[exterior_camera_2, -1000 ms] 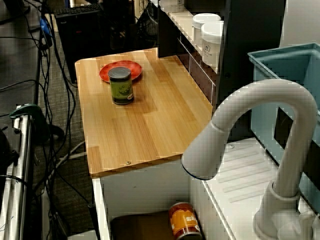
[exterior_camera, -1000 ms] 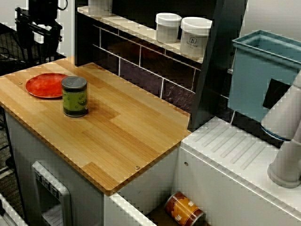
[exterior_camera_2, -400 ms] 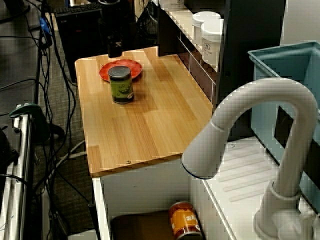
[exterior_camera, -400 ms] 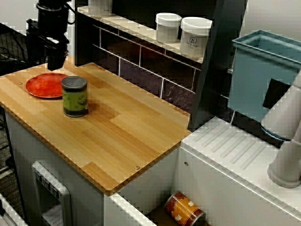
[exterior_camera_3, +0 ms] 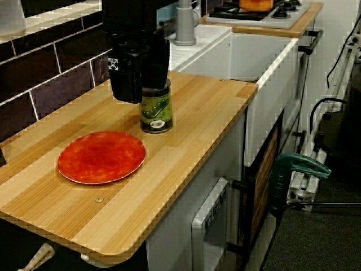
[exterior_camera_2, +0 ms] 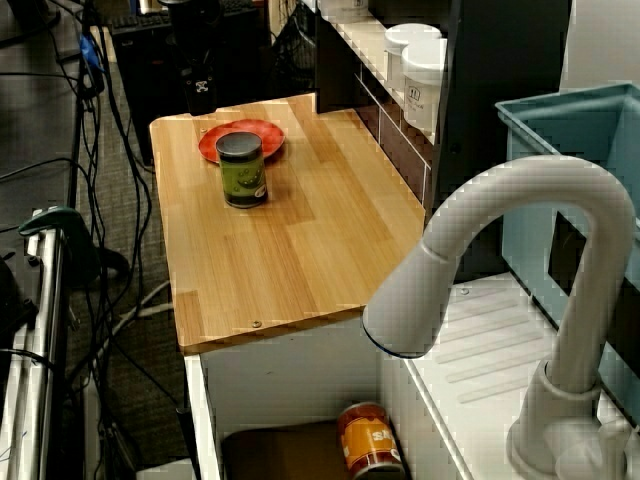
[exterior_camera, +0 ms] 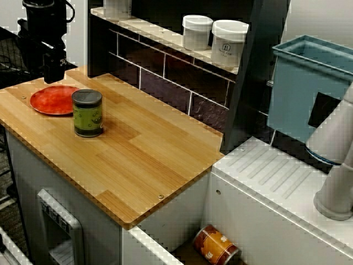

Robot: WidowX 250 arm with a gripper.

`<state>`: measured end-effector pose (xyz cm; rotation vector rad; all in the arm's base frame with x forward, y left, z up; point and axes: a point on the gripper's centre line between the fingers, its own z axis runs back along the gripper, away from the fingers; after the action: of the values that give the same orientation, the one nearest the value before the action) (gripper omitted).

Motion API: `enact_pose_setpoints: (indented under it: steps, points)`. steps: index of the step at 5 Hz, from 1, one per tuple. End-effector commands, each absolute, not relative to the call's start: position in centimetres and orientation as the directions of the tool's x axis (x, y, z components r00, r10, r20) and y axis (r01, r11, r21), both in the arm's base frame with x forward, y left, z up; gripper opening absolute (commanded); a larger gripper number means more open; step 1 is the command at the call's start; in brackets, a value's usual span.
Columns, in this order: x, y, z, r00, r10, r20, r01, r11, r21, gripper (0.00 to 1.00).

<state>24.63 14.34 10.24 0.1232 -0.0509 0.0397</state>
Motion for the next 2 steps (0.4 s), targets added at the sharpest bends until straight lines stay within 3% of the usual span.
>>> enact_pose_setpoints:
  steps: [1,2]
  points:
    - [24.7,14.7,11.3,0.980,-0.092,0.175,0.054,0.977,0.208,1.00]
    - [25.5,15.8,11.4,0.984,-0.061,0.165,0.028,0.980,0.197,1.00]
